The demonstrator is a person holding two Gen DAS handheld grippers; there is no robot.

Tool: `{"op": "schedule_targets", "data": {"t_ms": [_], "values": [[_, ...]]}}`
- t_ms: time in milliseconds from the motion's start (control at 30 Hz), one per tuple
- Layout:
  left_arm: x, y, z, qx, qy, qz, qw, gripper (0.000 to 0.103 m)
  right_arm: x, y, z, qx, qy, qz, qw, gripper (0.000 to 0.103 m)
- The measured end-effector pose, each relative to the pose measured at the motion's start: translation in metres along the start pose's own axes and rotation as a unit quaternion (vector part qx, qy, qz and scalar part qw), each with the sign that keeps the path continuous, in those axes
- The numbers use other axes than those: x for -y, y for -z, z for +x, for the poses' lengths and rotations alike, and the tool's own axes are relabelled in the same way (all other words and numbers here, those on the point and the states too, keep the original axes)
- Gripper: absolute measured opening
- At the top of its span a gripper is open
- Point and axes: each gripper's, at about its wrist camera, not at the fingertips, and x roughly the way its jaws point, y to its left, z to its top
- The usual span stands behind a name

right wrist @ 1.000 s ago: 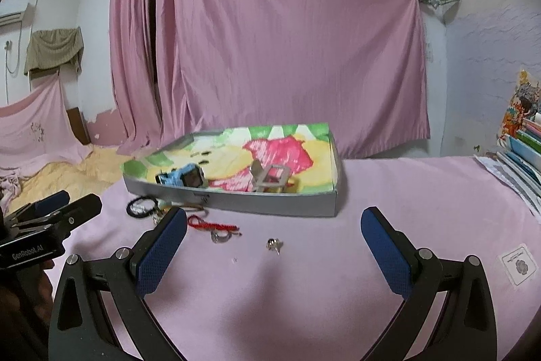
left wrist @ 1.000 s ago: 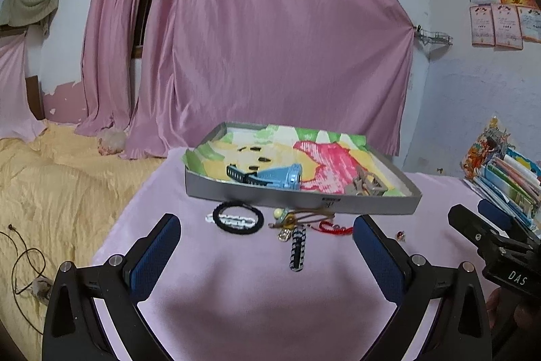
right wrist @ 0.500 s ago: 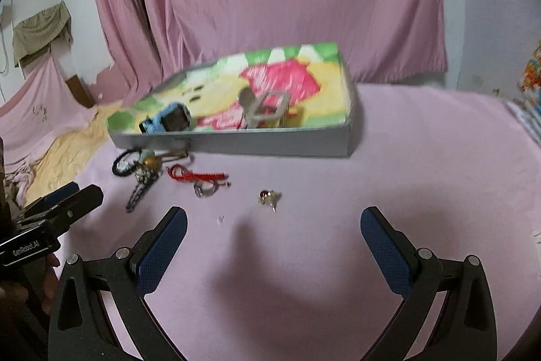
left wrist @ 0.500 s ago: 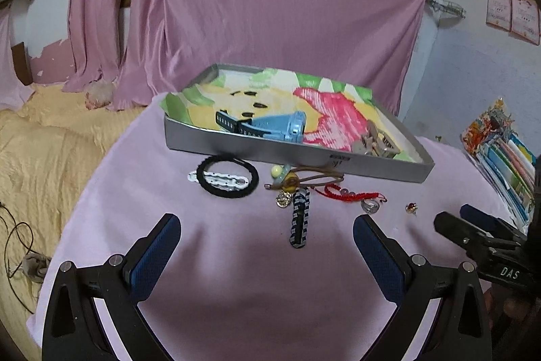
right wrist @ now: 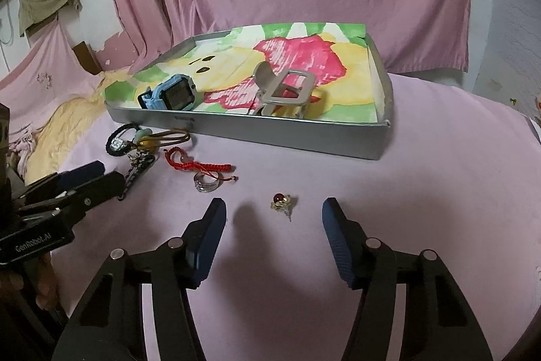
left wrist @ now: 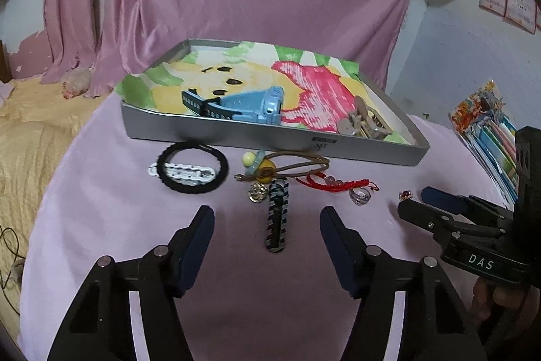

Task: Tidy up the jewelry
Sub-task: 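Grasp the black-and-white beaded bracelet with the left tool while the right tool grasps the red-stone earring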

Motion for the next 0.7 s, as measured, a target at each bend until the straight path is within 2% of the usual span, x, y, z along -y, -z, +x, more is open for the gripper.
{"op": "schedule_targets", "data": {"t_ms": [100, 233, 300, 500, 633, 700], "values": [[0.001, -0.001, 0.006, -0.012, 0.003, 0.004, 0.9999, 0.057, 0.000, -0.002, 0.002, -0.004, -0.005, 0.001, 1.000, 0.044], [0.006, -0.003, 0.010, -0.020, 0.003, 0.015, 0.9997, 0.053, 0.000, -0.004, 0.004, -0.006, -0.002, 0.000, 1.000, 0.039], [0.010, -0.004, 0.014, -0.025, 0.002, 0.021, 0.9995, 0.046, 0.000, -0.005, 0.005, -0.006, 0.000, 0.001, 1.000, 0.036], [0.016, -0.007, 0.017, -0.027, -0.029, 0.042, 0.9983, 0.034, -0.002, -0.005, 0.006, -0.008, 0.002, -0.008, 1.000, 0.022], [0.017, -0.005, 0.016, -0.025, -0.038, 0.049, 0.9978, 0.031, -0.003, -0.006, 0.007, -0.009, -0.004, -0.014, 1.000, 0.014], [0.018, -0.004, 0.016, -0.023, -0.045, 0.055, 0.9972, 0.025, -0.003, -0.006, 0.007, -0.010, -0.009, -0.014, 1.000, 0.011]]}}
